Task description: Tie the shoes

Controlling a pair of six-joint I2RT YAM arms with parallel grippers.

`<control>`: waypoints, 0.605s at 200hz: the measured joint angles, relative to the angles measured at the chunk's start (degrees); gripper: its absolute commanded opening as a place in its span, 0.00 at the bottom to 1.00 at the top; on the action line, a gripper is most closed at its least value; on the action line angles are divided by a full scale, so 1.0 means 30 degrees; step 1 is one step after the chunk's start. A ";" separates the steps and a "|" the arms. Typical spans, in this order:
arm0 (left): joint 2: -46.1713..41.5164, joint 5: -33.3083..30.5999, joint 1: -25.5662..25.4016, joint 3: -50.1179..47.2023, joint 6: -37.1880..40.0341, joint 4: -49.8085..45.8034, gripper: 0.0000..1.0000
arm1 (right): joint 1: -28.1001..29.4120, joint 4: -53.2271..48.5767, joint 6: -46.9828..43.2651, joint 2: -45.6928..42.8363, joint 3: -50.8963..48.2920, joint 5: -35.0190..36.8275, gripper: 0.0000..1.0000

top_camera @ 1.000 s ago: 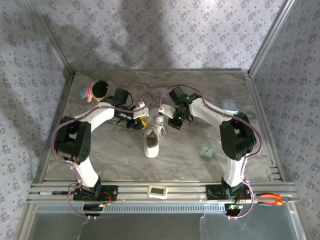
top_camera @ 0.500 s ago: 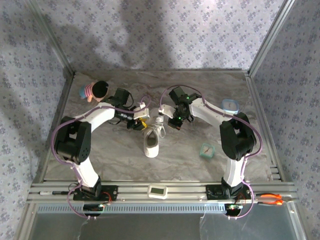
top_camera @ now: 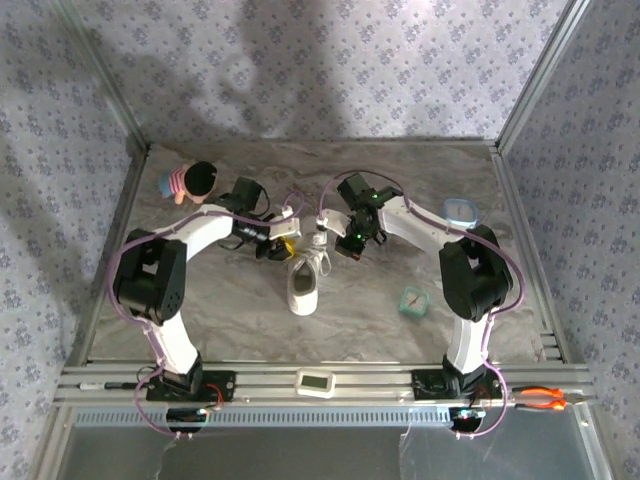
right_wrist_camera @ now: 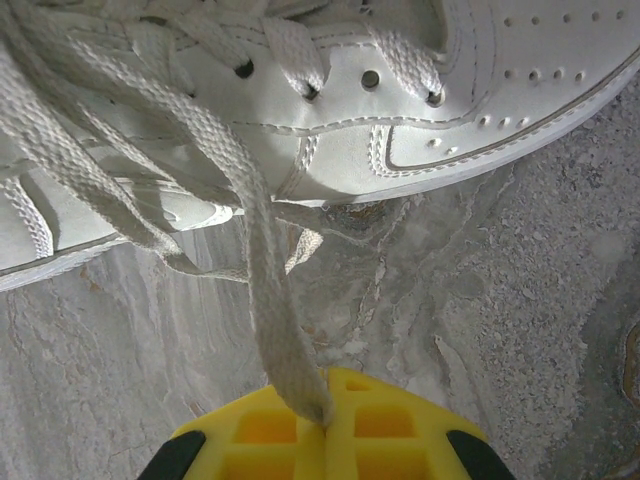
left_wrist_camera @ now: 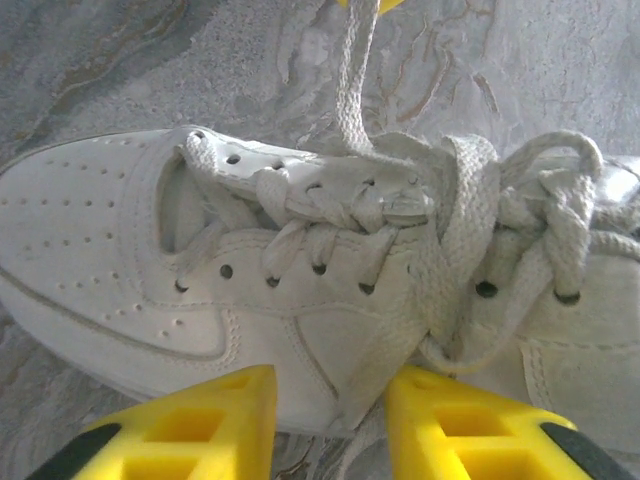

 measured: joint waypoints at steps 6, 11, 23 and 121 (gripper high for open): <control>0.0066 0.0000 -0.0051 0.0051 0.0146 -0.0044 0.06 | 0.0000 0.0000 0.0000 0.0000 0.0000 0.0000 0.00; 0.0073 0.0000 -0.0073 0.0095 0.0204 -0.0102 0.01 | 0.0000 0.0000 0.0007 0.0000 0.0000 0.0000 0.00; 0.0058 0.0007 -0.0087 0.0153 0.0182 -0.0197 0.00 | 0.0000 0.0015 0.0007 0.0000 -0.0022 0.0000 0.00; -0.2608 -0.1545 0.1035 -0.0233 0.0189 -0.0852 0.00 | -0.0073 0.0423 0.0364 -0.0816 -0.1217 0.0051 0.00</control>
